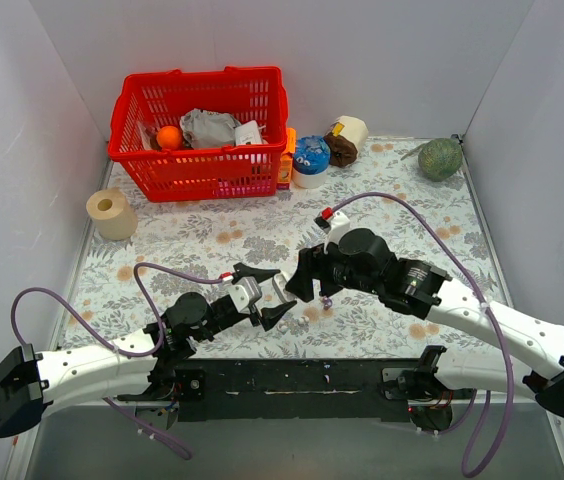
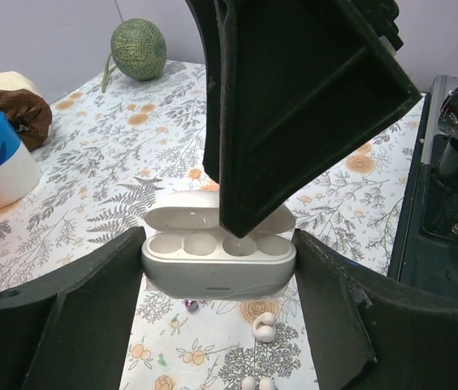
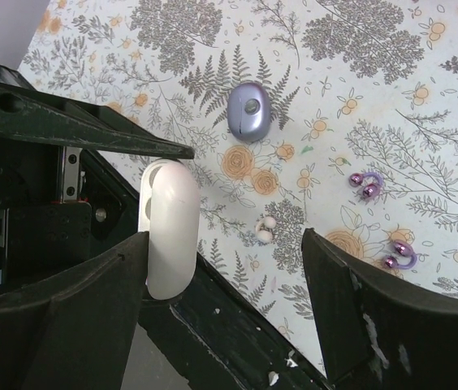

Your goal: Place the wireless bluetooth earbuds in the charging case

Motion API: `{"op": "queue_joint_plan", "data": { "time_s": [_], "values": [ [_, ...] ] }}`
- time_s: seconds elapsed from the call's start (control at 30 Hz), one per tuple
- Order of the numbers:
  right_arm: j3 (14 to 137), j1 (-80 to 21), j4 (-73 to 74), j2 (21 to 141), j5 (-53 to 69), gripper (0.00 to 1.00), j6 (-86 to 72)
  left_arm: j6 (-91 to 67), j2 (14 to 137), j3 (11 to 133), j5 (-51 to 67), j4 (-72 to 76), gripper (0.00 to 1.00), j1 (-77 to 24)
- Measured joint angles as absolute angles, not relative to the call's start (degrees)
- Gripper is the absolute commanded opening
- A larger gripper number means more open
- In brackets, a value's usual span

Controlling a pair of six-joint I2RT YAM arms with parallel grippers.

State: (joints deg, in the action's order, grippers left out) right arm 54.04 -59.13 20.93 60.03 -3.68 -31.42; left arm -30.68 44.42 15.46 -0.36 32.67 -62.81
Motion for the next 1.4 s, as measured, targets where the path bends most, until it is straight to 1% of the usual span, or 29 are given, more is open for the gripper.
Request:
{"op": "queue_joint_plan", "data": {
  "time_s": [0.17,0.43,0.73,0.93,1.03,1.07,1.13,1.17,1.23,1.27,1.3,1.33,1.4],
  "values": [
    [53.0,-59.1,21.3,58.2,-5.3,0.79,-31.7,-30.7,44.4,15.5,-0.8,32.2,0.00,-62.8],
    [52.6,-59.1,20.1,55.1,-5.6,0.78,-31.3,-30.9,44.4,15.5,-1.3,32.1,0.00,-62.8],
    [54.2,-59.1,19.5,60.6,-3.9,0.67,-29.9,-31.4,44.6,15.6,-1.3,32.0,0.00,-62.8],
    [55.2,-59.1,19.4,62.6,-3.9,0.54,-29.6,-31.5,44.8,16.0,-1.3,31.7,0.00,-62.8],
    [55.2,-59.1,19.3,62.6,-3.9,0.45,-29.6,-31.5,44.8,16.0,-1.3,31.7,0.00,-62.8],
    [55.2,-59.2,19.2,62.6,-3.9,0.39,-29.6,-31.5,44.8,16.0,-1.3,31.7,0.00,-62.8],
    [55.2,-59.2,19.0,62.6,-3.8,0.36,-29.6,-31.5,44.8,16.0,-1.3,31.7,0.00,-62.8],
    [55.2,-59.3,18.9,62.7,-3.6,0.31,-29.6,-31.5,44.8,16.0,-1.3,31.8,0.00,-62.8],
    [55.2,-59.3,18.7,62.8,-3.2,0.25,-29.6,-31.5,44.8,16.0,-1.3,31.8,0.00,-62.8],
    [55.2,-59.3,18.5,62.9,-3.0,0.12,-29.6,-31.5,44.8,16.0,-1.3,31.8,0.00,-62.8],
    [55.3,-59.3,18.5,63.0,-3.0,0.05,-29.6,-31.5,44.8,16.0,-1.3,31.9,0.03,-62.8],
    [55.3,-59.3,18.6,63.1,-3.1,0.01,-29.6,-31.5,44.8,16.0,-1.5,32.0,0.06,-62.8],
    [55.3,-59.3,18.8,63.2,-3.4,0.01,-29.8,-31.6,44.8,16.0,-1.7,32.2,0.15,-62.8]
  ]
}}
